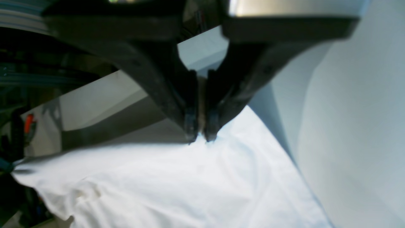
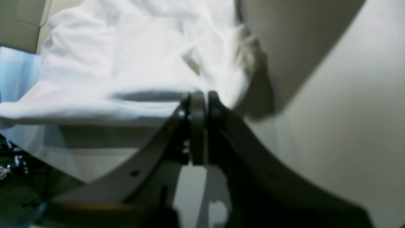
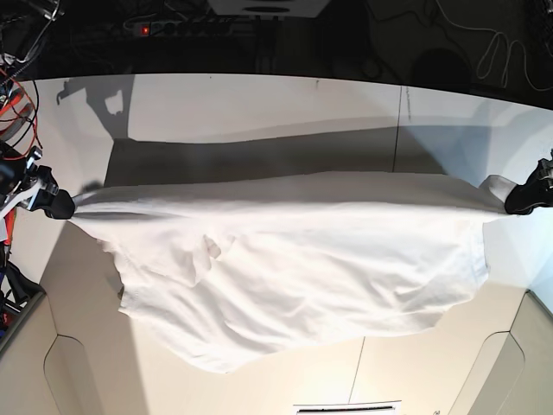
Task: Layout the t-shirt on the table in an organized manner, then fold the t-shirt properly
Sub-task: 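Lift the shirt with both grippers and stretch it apart between them, then swing the stretched shirt forward and lay it flat on the table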
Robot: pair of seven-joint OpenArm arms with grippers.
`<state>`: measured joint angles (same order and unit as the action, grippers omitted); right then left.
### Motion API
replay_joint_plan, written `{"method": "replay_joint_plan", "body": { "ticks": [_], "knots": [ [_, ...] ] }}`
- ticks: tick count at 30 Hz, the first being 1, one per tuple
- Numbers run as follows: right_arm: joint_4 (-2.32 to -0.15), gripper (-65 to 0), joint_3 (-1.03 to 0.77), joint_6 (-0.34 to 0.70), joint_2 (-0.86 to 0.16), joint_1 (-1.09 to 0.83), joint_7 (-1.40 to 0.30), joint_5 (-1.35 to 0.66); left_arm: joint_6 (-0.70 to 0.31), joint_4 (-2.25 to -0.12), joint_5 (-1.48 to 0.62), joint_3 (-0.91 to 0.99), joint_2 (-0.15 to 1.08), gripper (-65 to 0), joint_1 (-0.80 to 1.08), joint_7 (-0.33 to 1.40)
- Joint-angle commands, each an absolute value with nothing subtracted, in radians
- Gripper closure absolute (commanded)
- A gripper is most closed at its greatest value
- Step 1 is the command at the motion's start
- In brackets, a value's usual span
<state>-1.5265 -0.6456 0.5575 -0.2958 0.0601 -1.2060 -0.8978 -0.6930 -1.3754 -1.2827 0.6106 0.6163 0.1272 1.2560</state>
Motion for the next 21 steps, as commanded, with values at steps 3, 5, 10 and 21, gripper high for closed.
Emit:
{"method": "replay_joint_plan", "body": {
  "ticks": [3, 5, 10, 21],
  "knots": [
    [-1.545, 0.0, -0.639, 0.573, -0.313, 0.072, -1.166, -0.949, -0.698, -1.391, -1.308, 0.619, 0.617, 0.0, 0.113, 1.177],
    [-1.545, 0.0, -0.61, 0.574, -0.313, 0.091, -1.097, -0.949, -0.698, -1.391, -1.299, 0.602, 0.612, 0.0, 0.09, 1.099],
    [-1.545, 0.0, -0.456, 0.574, -0.313, 0.286, -0.97, -0.848, -0.698, -1.391, -1.275, 0.502, 0.612, 0.0, -0.162, 1.029],
    [-1.461, 0.0, -0.197, 0.544, -0.273, 0.94, -0.767, -0.398, -0.698, -1.391, -0.843, 0.185, 0.62, 0.0, -0.841, 0.698]
  ]
}}
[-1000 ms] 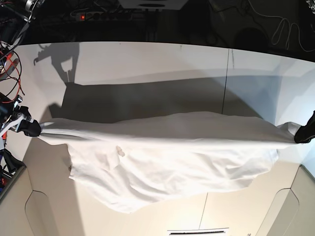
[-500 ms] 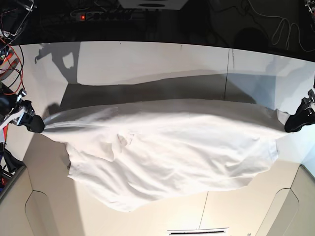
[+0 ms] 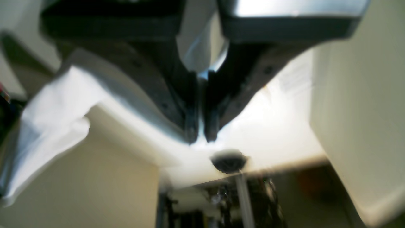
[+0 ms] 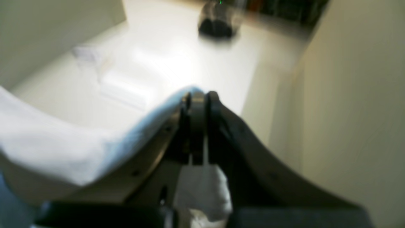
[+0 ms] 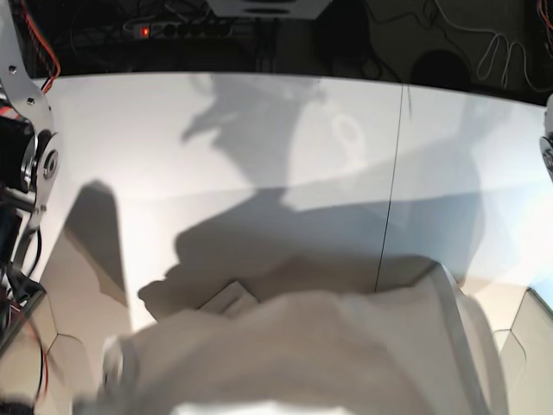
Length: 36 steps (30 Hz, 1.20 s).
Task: Layout the t-shirt on the table in an organized manner, then fold the t-shirt properly
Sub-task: 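Swing the stretched shirt forward and lay it flat on the table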
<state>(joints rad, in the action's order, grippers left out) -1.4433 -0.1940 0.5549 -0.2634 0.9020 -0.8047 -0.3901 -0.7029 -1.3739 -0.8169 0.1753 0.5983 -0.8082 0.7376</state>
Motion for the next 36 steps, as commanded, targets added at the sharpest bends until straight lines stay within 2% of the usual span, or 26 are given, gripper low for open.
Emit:
{"method": "replay_joint_plan", "body": {
  "ticks": [1, 6, 11, 16, 23, 29, 36],
  "knots": [
    [-1.438, 0.0, -0.197, 0.542, -0.262, 0.997, -0.768, -0.398, -0.692, -1.391, -0.83, 0.163, 0.628, 0.0, -0.899, 0.699],
    [-1.38, 0.0, -0.211, 0.542, -0.247, 1.148, -0.833, -0.463, -0.635, -1.391, -0.786, 0.109, 0.686, 0.0, -1.125, 0.704],
    [-1.436, 0.0, -0.269, 0.564, -0.247, 1.072, -0.963, -0.667, -0.611, -1.391, -0.885, 0.112, 0.751, 0.0, -1.146, 0.845],
    [-1.525, 0.0, -0.331, 0.593, -0.246, 0.8, -1.093, -0.873, -0.62, -1.391, -0.997, 0.122, 0.767, 0.0, -0.891, 1.009],
    [-1.578, 0.0, -0.334, 0.606, -0.246, 0.318, -1.226, -1.048, -0.658, -1.391, -1.034, 0.23, 0.678, 0.0, -0.412, 1.02],
    [-1.578, 0.0, -0.335, 0.602, -0.247, 0.019, -1.232, -1.007, -0.669, -1.391, -1.032, 0.375, 0.613, 0.0, -0.188, 1.056],
    [-1.578, 0.0, -0.365, 0.598, -0.246, -0.098, -1.227, -0.965, -0.67, -1.391, -0.888, 0.444, 0.612, 0.0, -0.062, 1.126]
  ]
}}
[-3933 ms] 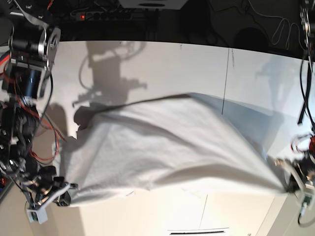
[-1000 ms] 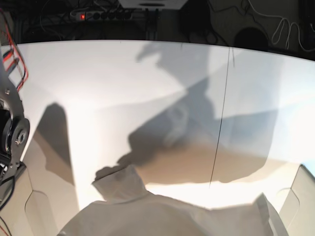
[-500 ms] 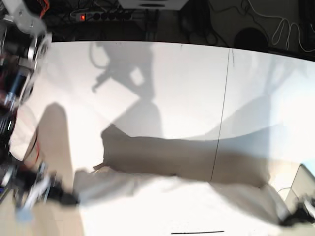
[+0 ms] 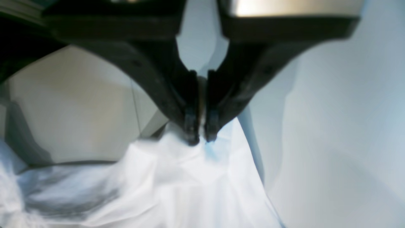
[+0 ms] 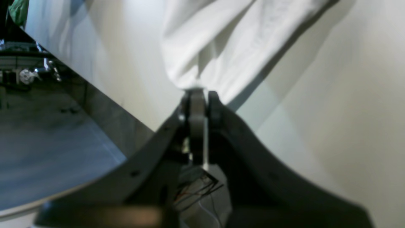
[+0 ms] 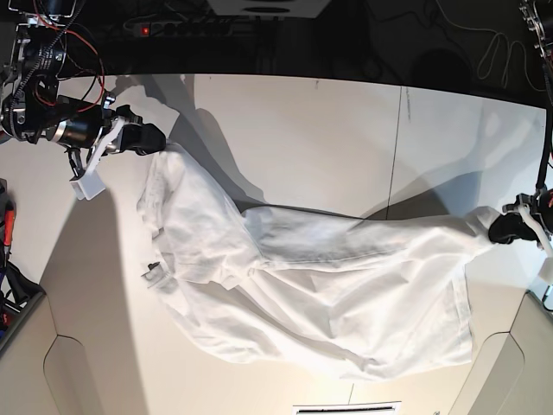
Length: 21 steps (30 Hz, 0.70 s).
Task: Layout the t-shirt on the table in an organized manner, then fold the t-shirt properly
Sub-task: 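Swing the stretched shirt forward and lay it flat on the table, then release the shirt and regrasp its edge with both grippers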
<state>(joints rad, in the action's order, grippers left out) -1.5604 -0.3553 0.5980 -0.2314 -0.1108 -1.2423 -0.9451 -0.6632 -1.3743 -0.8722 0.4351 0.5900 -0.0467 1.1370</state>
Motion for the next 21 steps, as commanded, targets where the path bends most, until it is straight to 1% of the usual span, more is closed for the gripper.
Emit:
{"method": "replay_joint_plan", "body": {
  "ticks": [1, 11, 16, 21],
  "knots": [
    [-1.578, 0.0, -0.38, 0.598, -0.247, -0.098, -1.227, -0.964, -0.67, -1.391, -0.863, 0.443, 0.612, 0.0, -0.048, 1.13],
    [-1.578, 0.0, -0.591, 0.588, -0.25, -0.095, -1.226, -0.965, -0.669, -1.391, -0.605, 0.443, 0.612, 0.0, 0.057, 1.107],
    [-1.578, 0.0, -0.607, 0.588, -0.249, -0.116, -1.252, -0.968, -0.642, -1.391, -0.602, 0.443, 0.612, 0.0, 0.056, 1.095],
    [-1.578, 0.0, -0.607, 0.588, -0.249, -0.15, -1.262, -0.941, -0.64, -1.391, -0.475, 0.443, 0.612, 0.0, 0.056, 1.096]
  ]
}}
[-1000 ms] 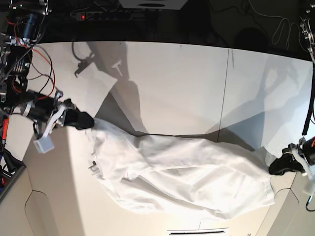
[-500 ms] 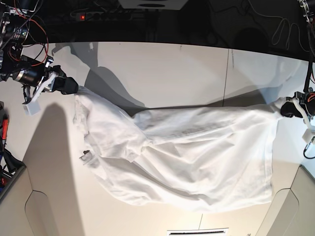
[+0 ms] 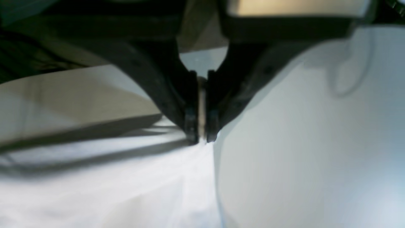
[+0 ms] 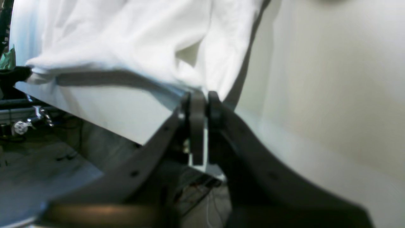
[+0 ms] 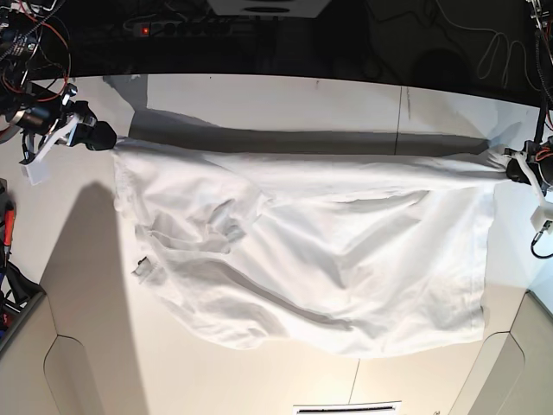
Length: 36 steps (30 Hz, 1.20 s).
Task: Layout the t-shirt on the table in an organized manner, then fold the t-shirt properly
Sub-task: 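Release the shirt and regrasp its edge with both grippers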
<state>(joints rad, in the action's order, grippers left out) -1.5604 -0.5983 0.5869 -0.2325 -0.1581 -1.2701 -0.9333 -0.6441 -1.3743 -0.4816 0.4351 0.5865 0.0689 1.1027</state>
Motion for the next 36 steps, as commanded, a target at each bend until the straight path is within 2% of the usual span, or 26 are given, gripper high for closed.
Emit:
{"method": "replay_joint_plan", "body": {
  "ticks": [1, 8, 10, 12, 14, 18, 23, 28, 31, 36],
  "knots": [
    [-1.578, 0.0, -0.607, 0.588, -0.249, -0.157, -1.262, -0.934, -0.639, -1.391, -0.463, 0.443, 0.612, 0.0, 0.056, 1.096],
    [-1.578, 0.0, -0.607, 0.587, -0.249, -0.175, -1.261, -0.935, -0.639, -1.391, -0.443, 0.443, 0.612, 0.0, 0.084, 1.046],
    [-1.579, -0.8, -0.607, 0.587, -0.25, -0.175, -1.257, -0.934, -0.636, -1.391, -0.421, 0.443, 0.612, -10.5, 0.086, 1.019],
    [-1.581, -11.5, -0.607, 0.588, -0.25, -0.175, -1.253, -0.935, -0.577, -1.391, -0.384, 0.443, 0.613, -20.8, 0.086, 0.982],
    [-1.593, -16.9, -0.607, 0.588, -0.25, -0.175, -1.244, -0.934, -0.508, -1.391, -0.327, 0.443, 0.613, -25.6, 0.086, 0.933],
    [-1.658, -18.0, -0.621, 0.588, -0.249, -0.174, -1.208, -0.917, -0.403, -1.391, -0.188, 0.443, 0.621, -25.8, 0.086, 0.889],
    [-1.817, -18.0, -0.683, 0.587, -0.249, -0.172, -1.162, -0.894, -0.298, -1.394, -0.11, 0.443, 0.646, -25.8, 0.086, 0.825],
    [-1.956, -18.0, -0.718, 0.587, -0.249, -0.172, -1.118, -0.899, -0.302, -1.421, -0.118, 0.443, 0.649, -25.8, 0.086, 0.816],
    [-1.99, -18.0, -0.718, 0.587, -0.249, -0.172, -1.118, -0.905, -0.383, -1.428, -0.113, 0.443, 0.649, -25.8, 0.086, 0.818],
    [-1.99, -18.0, -0.718, 0.587, -0.249, -0.172, -1.119, -0.905, -0.41, -1.428, -0.094, 0.443, 0.649, -25.8, 0.086, 0.818]
  ]
}}
